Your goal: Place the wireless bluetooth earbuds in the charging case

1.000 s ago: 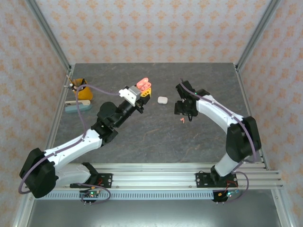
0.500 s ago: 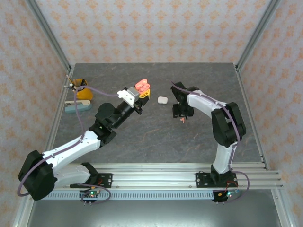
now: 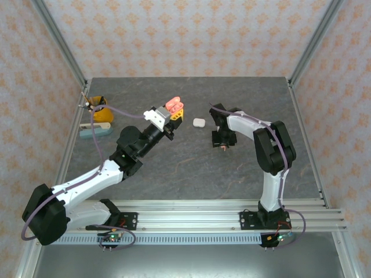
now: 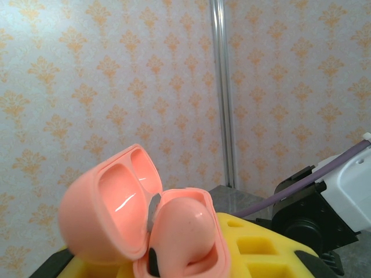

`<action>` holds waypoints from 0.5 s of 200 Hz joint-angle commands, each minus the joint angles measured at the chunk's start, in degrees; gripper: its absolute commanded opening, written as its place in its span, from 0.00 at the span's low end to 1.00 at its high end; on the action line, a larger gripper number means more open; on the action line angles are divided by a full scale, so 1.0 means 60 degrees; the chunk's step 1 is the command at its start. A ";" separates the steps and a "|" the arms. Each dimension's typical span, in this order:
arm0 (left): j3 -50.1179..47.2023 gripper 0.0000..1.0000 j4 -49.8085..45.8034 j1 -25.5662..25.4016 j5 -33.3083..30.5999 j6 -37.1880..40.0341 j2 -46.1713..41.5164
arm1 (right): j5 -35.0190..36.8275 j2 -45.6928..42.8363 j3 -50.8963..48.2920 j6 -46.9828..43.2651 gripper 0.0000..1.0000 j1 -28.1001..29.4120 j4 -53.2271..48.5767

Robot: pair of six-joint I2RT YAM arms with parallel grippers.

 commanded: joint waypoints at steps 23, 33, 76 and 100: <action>0.0026 0.00 0.0205 0.0071 0.0071 0.0092 0.0023 | 0.0092 0.0156 -0.0254 -0.0091 0.45 -0.0030 0.0049; 0.0041 0.00 0.0207 0.0071 0.0067 0.0099 0.0045 | 0.0103 0.0118 -0.0307 -0.0082 0.44 -0.0029 0.0052; 0.0083 0.00 0.0222 0.0071 0.0085 0.0040 0.0103 | 0.0134 -0.0064 -0.0545 0.0045 0.41 -0.0027 0.0022; 0.0127 0.00 0.0219 0.0068 0.0085 0.0019 0.0121 | 0.0150 -0.0199 -0.0665 0.0091 0.38 -0.0033 0.0021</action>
